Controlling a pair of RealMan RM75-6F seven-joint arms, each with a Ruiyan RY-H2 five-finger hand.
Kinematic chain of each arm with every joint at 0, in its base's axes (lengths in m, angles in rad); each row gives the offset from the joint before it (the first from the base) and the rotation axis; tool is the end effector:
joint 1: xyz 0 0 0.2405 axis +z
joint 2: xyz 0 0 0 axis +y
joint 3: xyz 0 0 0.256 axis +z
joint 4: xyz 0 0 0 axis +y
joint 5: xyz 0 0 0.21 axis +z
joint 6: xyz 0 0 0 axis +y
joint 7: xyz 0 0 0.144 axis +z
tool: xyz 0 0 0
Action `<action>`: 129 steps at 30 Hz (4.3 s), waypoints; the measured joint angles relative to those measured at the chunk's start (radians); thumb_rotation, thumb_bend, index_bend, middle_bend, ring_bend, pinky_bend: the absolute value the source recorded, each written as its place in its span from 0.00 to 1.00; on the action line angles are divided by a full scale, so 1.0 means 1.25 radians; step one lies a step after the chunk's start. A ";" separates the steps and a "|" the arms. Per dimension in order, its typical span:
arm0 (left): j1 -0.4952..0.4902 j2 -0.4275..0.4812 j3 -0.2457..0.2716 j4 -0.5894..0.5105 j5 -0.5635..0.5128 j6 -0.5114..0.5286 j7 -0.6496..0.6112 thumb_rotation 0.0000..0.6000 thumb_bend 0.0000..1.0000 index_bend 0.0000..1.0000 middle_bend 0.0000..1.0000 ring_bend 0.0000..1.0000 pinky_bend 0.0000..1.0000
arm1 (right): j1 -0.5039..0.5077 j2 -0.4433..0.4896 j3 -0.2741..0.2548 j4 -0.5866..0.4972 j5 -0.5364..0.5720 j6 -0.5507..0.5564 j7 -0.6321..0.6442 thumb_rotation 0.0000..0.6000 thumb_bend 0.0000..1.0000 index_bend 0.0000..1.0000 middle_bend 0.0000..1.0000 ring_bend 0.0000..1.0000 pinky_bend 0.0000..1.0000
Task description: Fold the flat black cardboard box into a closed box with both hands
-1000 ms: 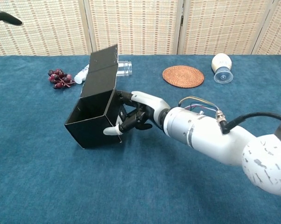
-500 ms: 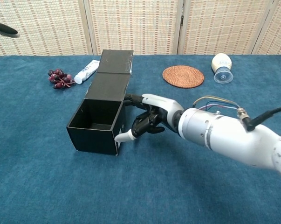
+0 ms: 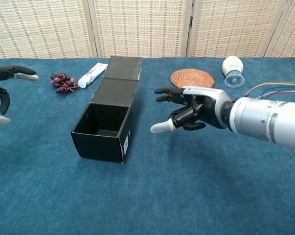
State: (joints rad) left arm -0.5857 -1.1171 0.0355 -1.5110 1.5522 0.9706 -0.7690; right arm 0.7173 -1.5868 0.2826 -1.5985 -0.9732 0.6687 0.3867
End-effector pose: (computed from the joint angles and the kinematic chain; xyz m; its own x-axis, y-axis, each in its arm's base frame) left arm -0.2541 0.2987 0.0964 -0.0432 0.5268 0.8489 0.9805 -0.1408 0.1373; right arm -0.1145 -0.3139 -0.0550 -0.4188 -0.6554 0.6285 -0.8784 0.1169 -0.4633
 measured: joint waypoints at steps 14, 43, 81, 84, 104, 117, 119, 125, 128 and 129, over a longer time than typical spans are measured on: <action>-0.072 -0.173 0.006 0.196 0.024 -0.094 -0.146 1.00 0.16 0.00 0.00 0.52 0.85 | -0.100 0.255 0.114 -0.209 -0.047 -0.012 0.173 1.00 0.13 0.00 0.00 0.55 1.00; -0.146 -0.321 0.036 0.340 0.061 -0.111 -0.358 1.00 0.16 0.00 0.00 0.53 0.85 | -0.135 0.263 0.065 -0.189 -0.115 0.049 0.232 1.00 0.13 0.00 0.00 0.55 1.00; -0.146 -0.466 0.031 0.466 0.036 -0.040 -0.468 1.00 0.16 0.26 0.28 0.65 0.86 | -0.144 0.257 0.037 -0.147 -0.138 0.065 0.293 1.00 0.12 0.00 0.02 0.55 1.00; -0.142 -0.470 0.028 0.470 0.033 -0.031 -0.473 1.00 0.16 0.28 0.31 0.66 0.86 | -0.144 0.256 0.035 -0.144 -0.136 0.063 0.297 1.00 0.12 0.00 0.05 0.55 1.00; -0.121 -0.399 0.045 0.368 0.070 0.053 -0.445 1.00 0.16 0.29 0.32 0.66 0.86 | -0.052 0.114 0.131 0.003 -0.136 -0.179 0.593 1.00 0.00 0.00 0.00 0.00 0.12; -0.129 -0.392 0.046 0.339 0.064 0.034 -0.424 1.00 0.16 0.29 0.32 0.66 0.86 | 0.051 -0.068 0.196 0.174 -0.256 -0.217 0.696 1.00 0.00 0.00 0.00 0.00 0.12; -0.129 -0.391 0.046 0.341 0.060 0.030 -0.433 1.00 0.16 0.29 0.32 0.66 0.86 | 0.053 -0.069 0.195 0.170 -0.292 -0.201 0.706 1.00 0.00 0.00 0.00 0.00 0.12; -0.132 -0.381 0.045 0.344 0.056 0.023 -0.468 1.00 0.16 0.29 0.32 0.66 0.86 | 0.054 -0.022 0.157 0.129 -0.420 -0.133 0.745 1.00 0.00 0.00 0.00 0.00 0.11; -0.134 -0.378 0.045 0.341 0.056 0.021 -0.481 1.00 0.16 0.28 0.32 0.66 0.86 | 0.059 0.025 0.117 0.108 -0.483 -0.095 0.759 1.00 0.00 0.00 0.00 0.00 0.10; -0.134 -0.377 0.046 0.339 0.056 0.020 -0.483 1.00 0.16 0.28 0.32 0.66 0.86 | 0.061 0.039 0.103 0.102 -0.499 -0.082 0.761 1.00 0.00 0.00 0.00 0.00 0.10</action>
State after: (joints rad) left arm -0.7536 -1.5886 0.0924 -1.0866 1.6228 0.9955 -1.3732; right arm 0.7939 -1.5379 0.4113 -1.4709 -1.5969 0.5657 1.3385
